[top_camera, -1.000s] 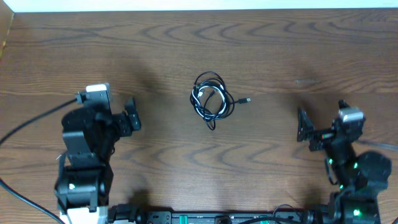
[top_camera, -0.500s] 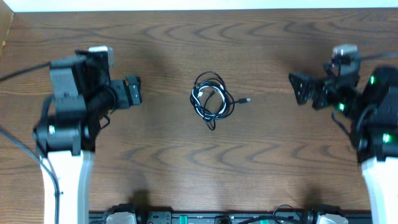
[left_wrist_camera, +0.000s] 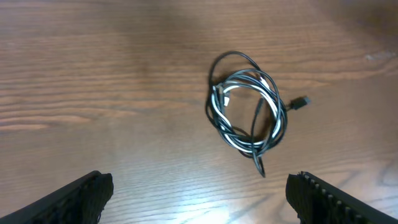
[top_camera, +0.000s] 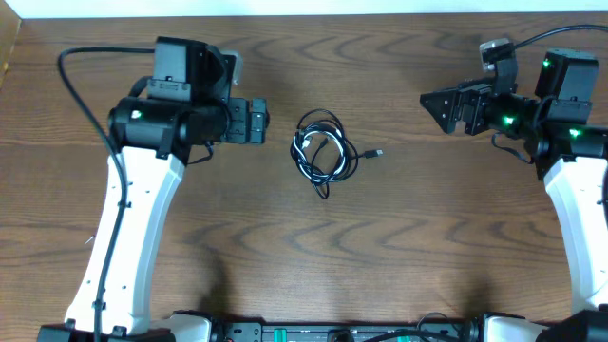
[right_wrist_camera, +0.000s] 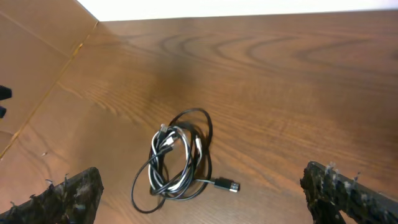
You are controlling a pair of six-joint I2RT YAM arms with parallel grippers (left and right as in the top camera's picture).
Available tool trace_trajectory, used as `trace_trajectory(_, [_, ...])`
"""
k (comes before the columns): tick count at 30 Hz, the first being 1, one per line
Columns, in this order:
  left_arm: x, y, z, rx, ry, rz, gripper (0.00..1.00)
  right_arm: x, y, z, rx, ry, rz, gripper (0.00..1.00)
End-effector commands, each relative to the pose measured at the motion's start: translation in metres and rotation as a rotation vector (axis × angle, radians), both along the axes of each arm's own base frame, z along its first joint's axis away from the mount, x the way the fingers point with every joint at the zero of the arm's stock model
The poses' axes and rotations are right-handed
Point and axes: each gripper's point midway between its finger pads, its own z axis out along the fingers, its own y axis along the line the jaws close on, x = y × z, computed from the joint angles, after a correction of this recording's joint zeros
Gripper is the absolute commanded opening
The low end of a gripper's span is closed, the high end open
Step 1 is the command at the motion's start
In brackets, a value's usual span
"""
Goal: Untangle cables
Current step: 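Raise both arms and move grippers forward beside the cable bundle, then lower the left gripper onto the black and white cable bundle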
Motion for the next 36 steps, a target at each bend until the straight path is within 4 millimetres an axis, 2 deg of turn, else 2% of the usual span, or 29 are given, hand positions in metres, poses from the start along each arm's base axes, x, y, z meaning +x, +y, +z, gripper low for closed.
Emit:
trace_trajectory(1, [0.004,-0.014,0.003,-0.054,0.000,-0.040,0.95,-0.002,0.007,0.009,0.019,-0.019,0.040,0.99])
trace_trajectory(2, [0.006,-0.018,-0.001,-0.062,0.009,-0.051,0.95,-0.002,0.007,0.009,0.018,-0.019,0.040,0.99])
trace_trajectory(4, [0.008,-0.023,-0.011,-0.053,0.037,-0.059,0.83,0.000,0.005,0.008,0.007,-0.018,0.028,0.99])
trace_trajectory(6, [0.008,-0.026,-0.027,-0.051,0.097,-0.036,0.78,0.000,0.003,0.006,-0.004,-0.011,0.015,0.99])
trace_trajectory(12, [0.001,-0.034,-0.089,-0.060,0.369,0.210,0.66,-0.001,-0.006,-0.006,-0.047,0.035,-0.034,0.90])
trace_trajectory(16, [-0.005,-0.052,-0.123,-0.056,0.502,0.283,0.64,-0.003,-0.012,-0.015,-0.076,0.074,-0.066,0.89])
trace_trajectory(20, [-0.012,-0.079,-0.146,-0.033,0.551,0.229,0.64,-0.004,-0.014,-0.017,-0.086,0.085,-0.076,0.89])
trace_trajectory(25, [-0.016,-0.112,-0.164,0.009,0.527,0.074,0.63,-0.004,-0.014,-0.017,-0.088,0.085,-0.077,0.89])
trace_trajectory(28, [-0.020,-0.124,-0.172,0.029,0.526,0.021,0.63,-0.004,-0.014,-0.017,-0.088,0.085,-0.077,0.90])
trace_trajectory(32, [-0.025,-0.132,-0.177,0.046,0.523,-0.026,0.56,-0.004,-0.014,-0.018,-0.088,0.091,-0.077,0.91])
trace_trajectory(36, [-0.026,-0.136,-0.177,0.051,0.515,-0.044,0.44,-0.005,-0.014,-0.019,-0.088,0.093,-0.077,0.91])
